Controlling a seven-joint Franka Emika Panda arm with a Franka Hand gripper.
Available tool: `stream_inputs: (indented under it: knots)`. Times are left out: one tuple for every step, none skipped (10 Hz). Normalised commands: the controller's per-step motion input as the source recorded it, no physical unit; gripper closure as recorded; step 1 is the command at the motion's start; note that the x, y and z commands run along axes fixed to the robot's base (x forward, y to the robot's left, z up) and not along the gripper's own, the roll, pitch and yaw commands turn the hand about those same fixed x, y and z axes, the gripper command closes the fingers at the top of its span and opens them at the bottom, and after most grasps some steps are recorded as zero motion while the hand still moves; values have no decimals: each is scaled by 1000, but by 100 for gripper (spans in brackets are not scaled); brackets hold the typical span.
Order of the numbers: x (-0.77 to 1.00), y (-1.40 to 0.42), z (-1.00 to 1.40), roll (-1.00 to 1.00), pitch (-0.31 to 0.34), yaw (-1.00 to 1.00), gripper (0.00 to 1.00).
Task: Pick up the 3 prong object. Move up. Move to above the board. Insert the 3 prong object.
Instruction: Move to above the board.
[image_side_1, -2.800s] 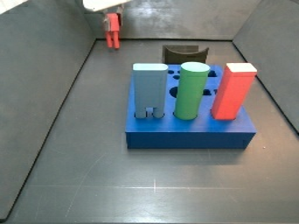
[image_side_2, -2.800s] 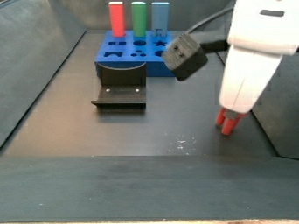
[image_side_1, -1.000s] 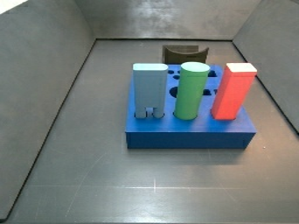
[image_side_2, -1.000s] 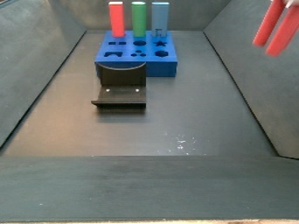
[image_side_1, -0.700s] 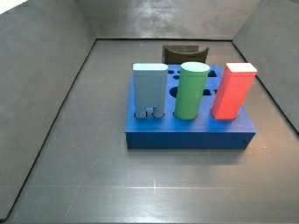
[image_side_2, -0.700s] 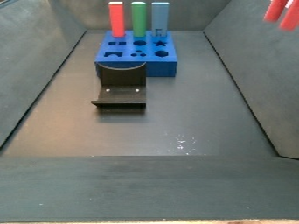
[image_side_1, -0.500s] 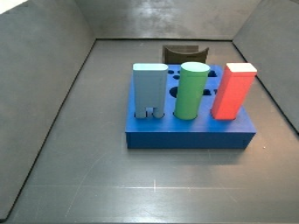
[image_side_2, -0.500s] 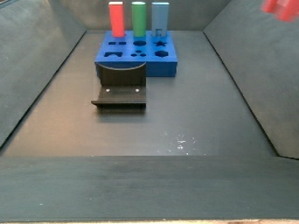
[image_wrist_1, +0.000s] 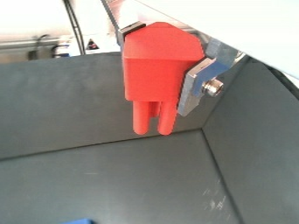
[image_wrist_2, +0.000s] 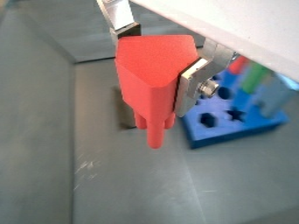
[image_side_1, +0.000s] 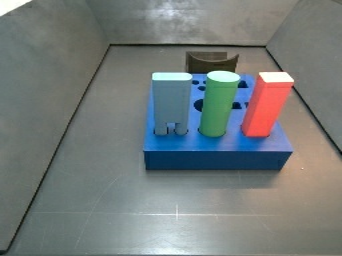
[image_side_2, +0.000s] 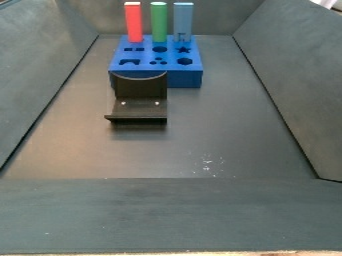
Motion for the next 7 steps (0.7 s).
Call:
stream_inputs:
  knots:
    - [279, -1000, 10, 5, 36, -1000, 100]
    - [285, -1000, 11, 2, 44, -1000, 100]
    - [292, -1000, 11, -22, 56, -1000, 100]
    - [297, -1000, 11, -32, 70, -1000, 100]
    - [305, -1000, 12, -49, 102, -1000, 100]
    - [313, -1000, 13, -70, 121, -855, 100]
    - [318, -1000, 15, -64, 125, -673, 100]
